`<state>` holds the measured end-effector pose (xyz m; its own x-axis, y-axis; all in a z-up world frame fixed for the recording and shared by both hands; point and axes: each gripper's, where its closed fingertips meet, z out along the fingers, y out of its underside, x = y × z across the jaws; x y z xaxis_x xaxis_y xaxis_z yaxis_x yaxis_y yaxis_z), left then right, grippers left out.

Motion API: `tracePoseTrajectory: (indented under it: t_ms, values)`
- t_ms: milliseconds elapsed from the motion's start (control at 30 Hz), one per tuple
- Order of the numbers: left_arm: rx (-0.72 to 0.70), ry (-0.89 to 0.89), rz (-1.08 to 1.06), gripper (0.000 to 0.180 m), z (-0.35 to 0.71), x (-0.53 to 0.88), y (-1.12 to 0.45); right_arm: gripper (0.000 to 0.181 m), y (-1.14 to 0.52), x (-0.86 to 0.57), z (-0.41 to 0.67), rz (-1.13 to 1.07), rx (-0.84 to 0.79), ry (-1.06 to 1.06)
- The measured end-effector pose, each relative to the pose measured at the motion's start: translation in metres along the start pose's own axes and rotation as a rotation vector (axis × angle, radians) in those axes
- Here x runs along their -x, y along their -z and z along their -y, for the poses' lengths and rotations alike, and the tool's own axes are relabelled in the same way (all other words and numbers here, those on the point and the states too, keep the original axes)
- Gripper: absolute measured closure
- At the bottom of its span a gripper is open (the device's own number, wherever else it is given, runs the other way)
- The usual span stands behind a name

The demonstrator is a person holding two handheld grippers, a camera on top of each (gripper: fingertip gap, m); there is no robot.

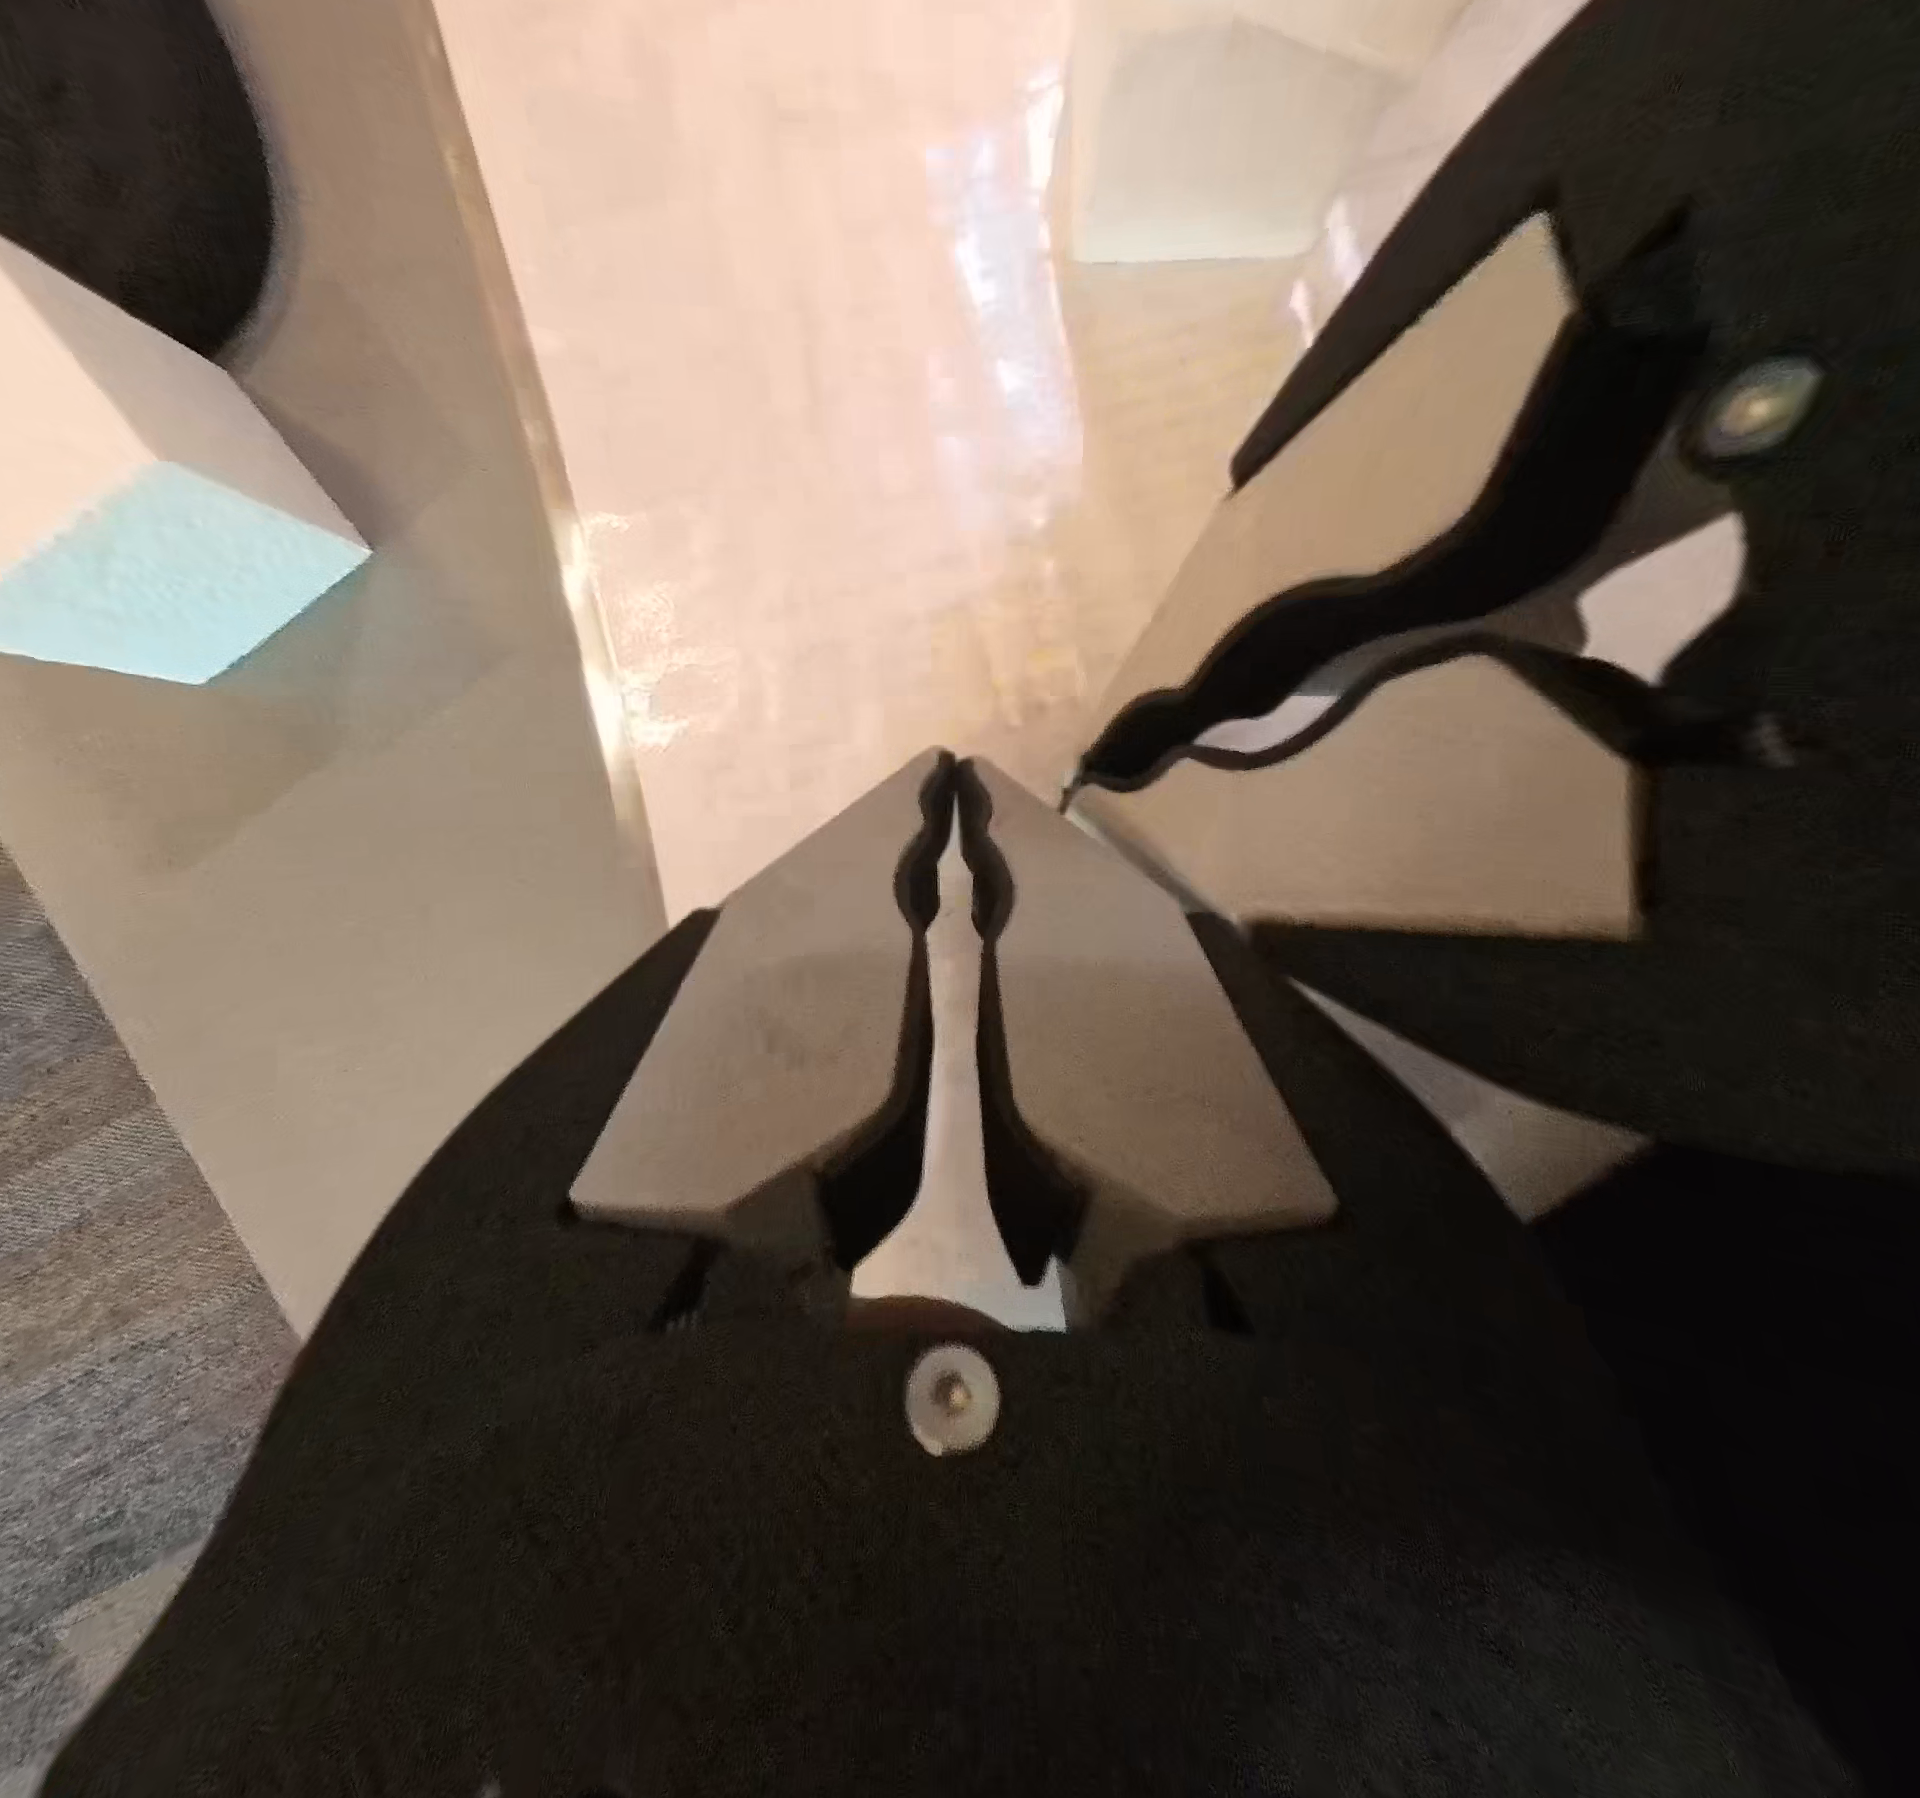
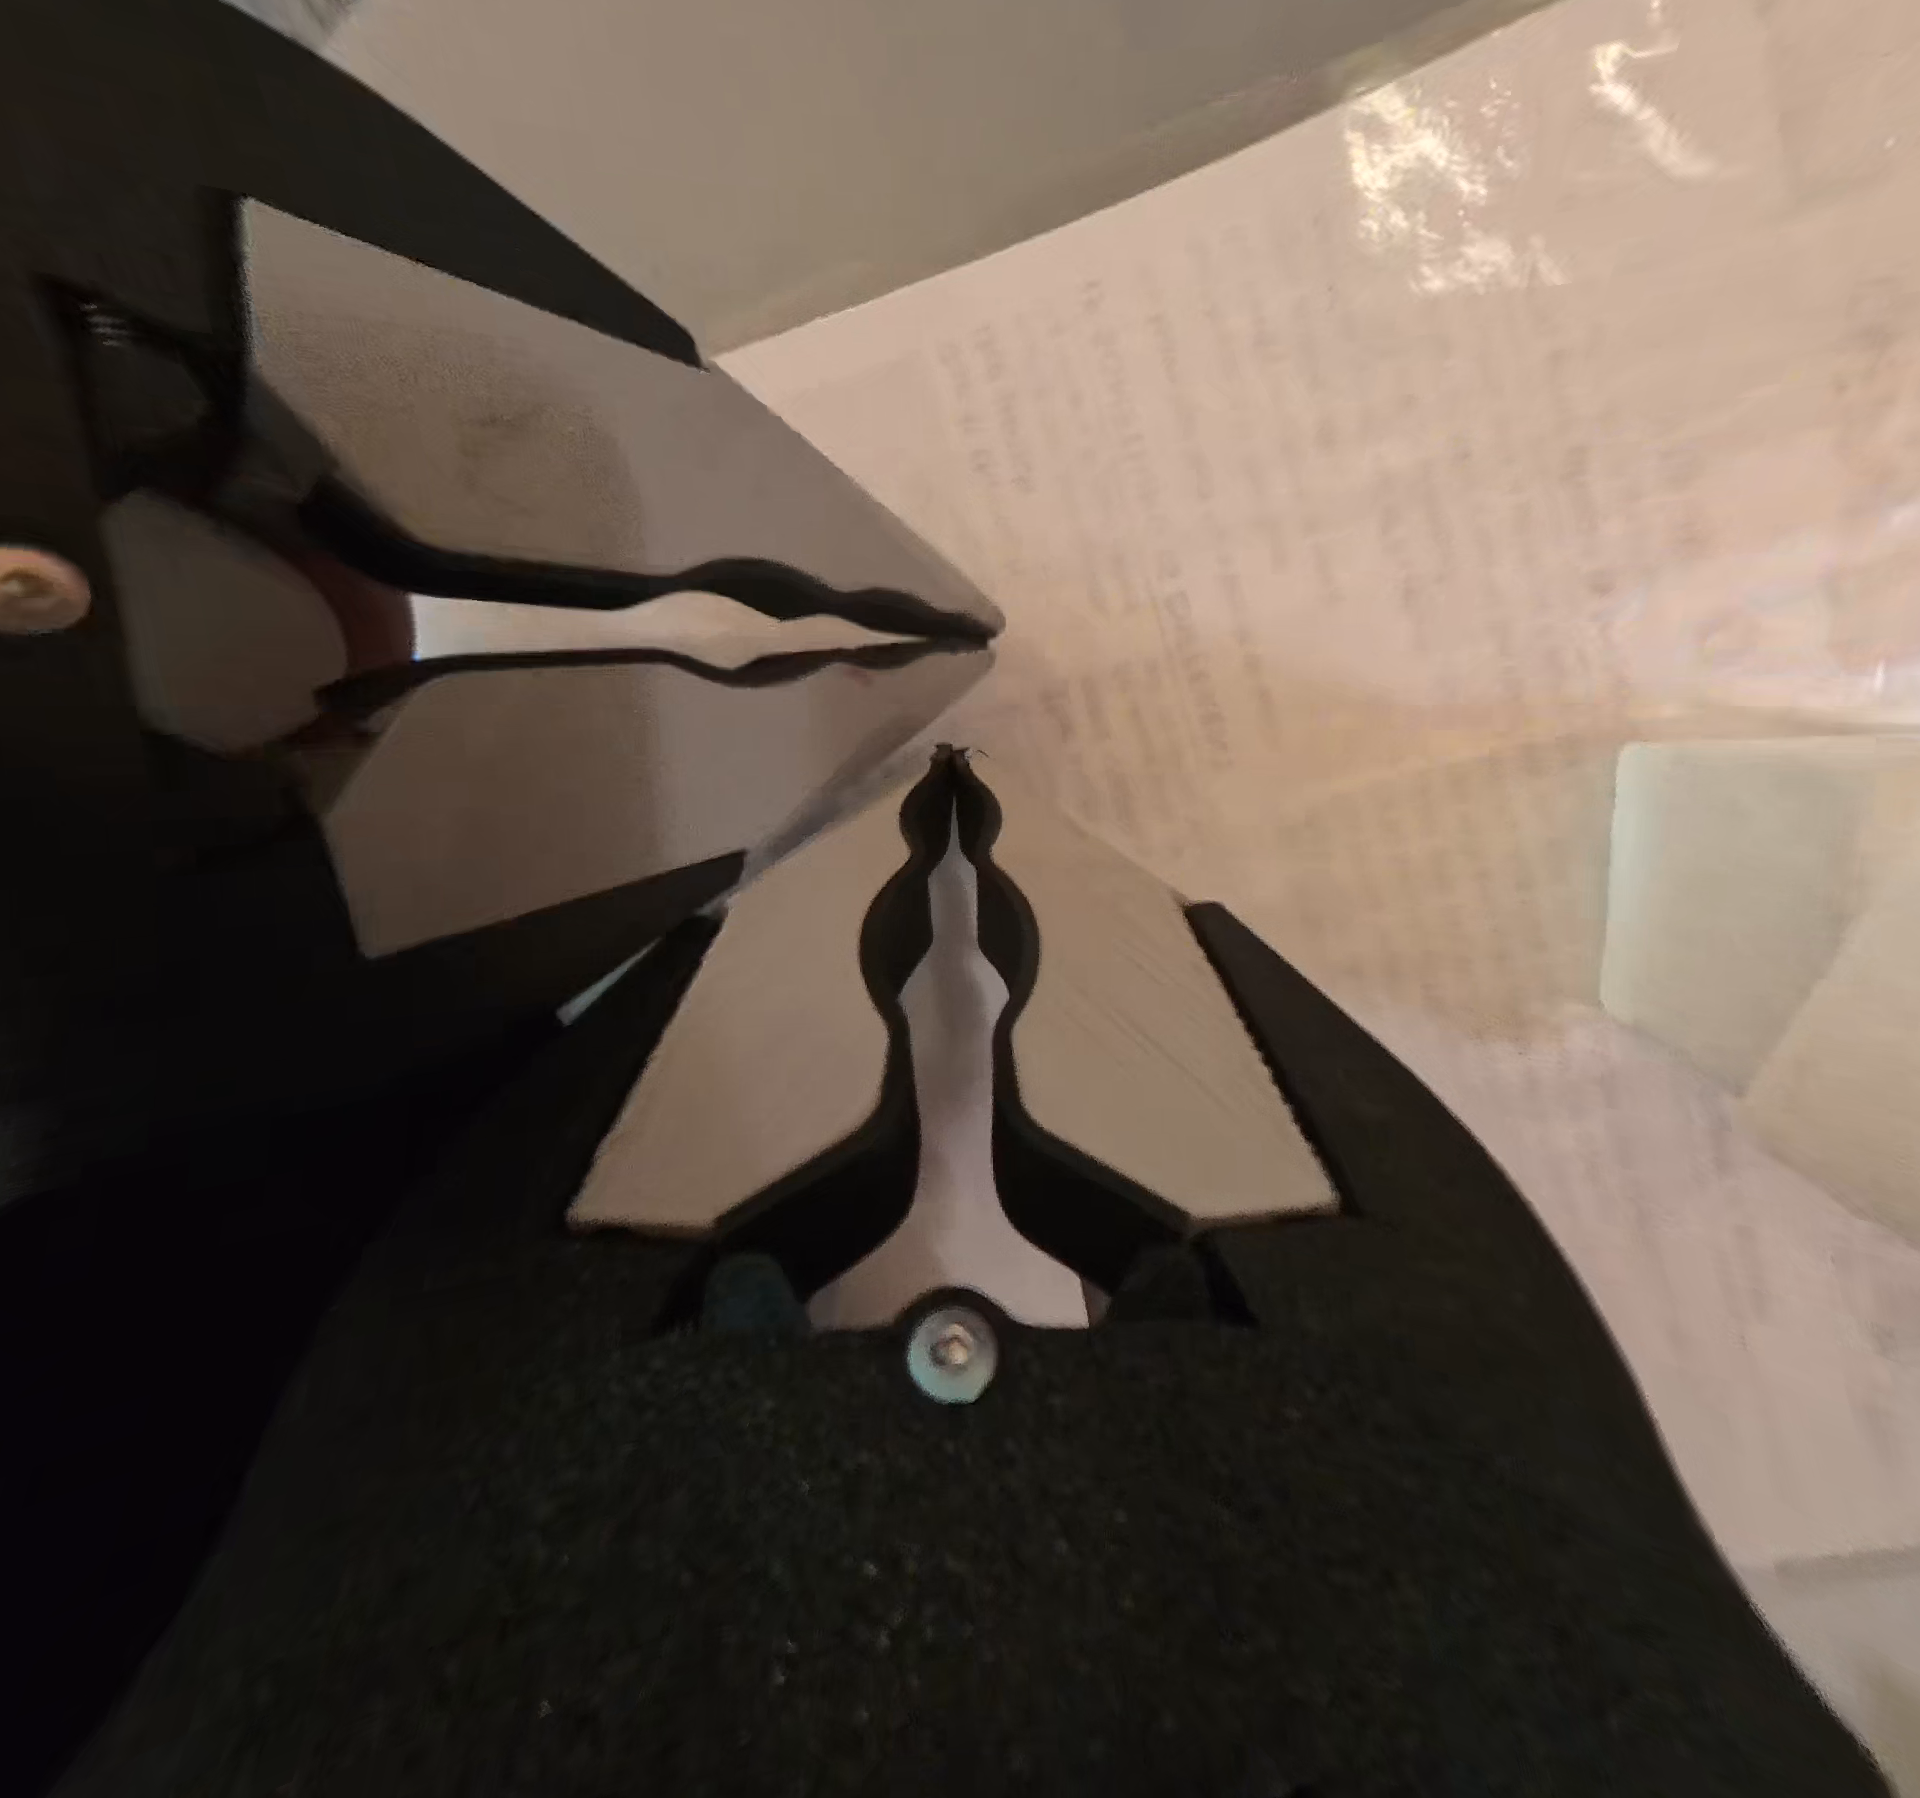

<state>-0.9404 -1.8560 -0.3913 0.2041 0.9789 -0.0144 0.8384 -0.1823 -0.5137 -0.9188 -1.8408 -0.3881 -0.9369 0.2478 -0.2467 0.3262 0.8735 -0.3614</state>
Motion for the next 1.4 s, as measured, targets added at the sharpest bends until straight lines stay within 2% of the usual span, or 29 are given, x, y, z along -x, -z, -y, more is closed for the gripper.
tracePoseTrajectory:
  t_ms: [67,133,200,267,333,433,600,633,700,733,800,900,1200,1300,1400]
  values:
    - [-0.027,0.003,-0.036,0.180,0.002,-0.008,0.004,0.181,0.003,0.002,-0.001,-0.008,-0.010,0.022]
    - [0.026,0.057,-0.095,0.180,-0.007,-0.012,0.001,0.181,0.005,0.002,-0.003,0.002,-0.012,0.015]
    - [0.044,0.029,-0.111,0.180,-0.005,-0.016,0.002,0.180,0.006,-0.012,-0.007,-0.051,-0.004,0.032]
    - [0.038,-0.021,-0.111,0.180,-0.005,-0.022,0.007,0.171,0.008,-0.020,-0.012,-0.066,0.002,0.034]
    - [0.065,0.014,-0.135,0.180,-0.008,-0.023,0.003,0.162,0.014,-0.028,-0.015,-0.077,0.004,0.050]
    - [0.098,0.086,-0.174,0.180,-0.012,-0.015,-0.005,0.160,0.027,-0.067,-0.015,-0.240,0.001,0.094]
    - [0.069,0.086,-0.189,0.180,0.001,-0.007,-0.001,0.159,0.051,-0.111,-0.009,-0.377,-0.003,0.134]
    - [0.073,0.085,-0.187,0.176,0.003,-0.005,-0.002,0.158,0.056,-0.114,-0.005,-0.374,-0.015,0.134]
    - [0.082,0.077,-0.207,0.104,0.005,-0.006,-0.001,0.157,0.071,-0.125,0.003,-0.402,-0.045,0.134]
    - [0.084,0.070,-0.222,0.101,0.003,-0.006,-0.001,0.157,0.079,-0.129,0.007,-0.409,-0.063,0.129]
    - [0.081,0.069,-0.208,0.110,0.005,-0.003,-0.001,0.156,0.089,-0.131,0.011,-0.372,-0.089,0.095]
    - [0.085,0.062,-0.205,0.108,0.004,-0.002,-0.003,0.154,0.095,-0.130,0.010,-0.323,-0.111,0.042]
    - [0.082,0.040,-0.174,0.089,0.013,0.002,-0.010,0.142,0.086,-0.120,-0.006,-0.221,-0.137,-0.039]
    - [0.053,0.024,-0.189,0.088,0.021,0.000,-0.007,0.138,0.083,-0.111,-0.006,-0.164,-0.163,-0.071]
    - [-0.036,-0.033,-0.217,0.082,0.038,-0.004,0.003,0.138,0.086,-0.098,0.000,-0.123,-0.208,-0.030]
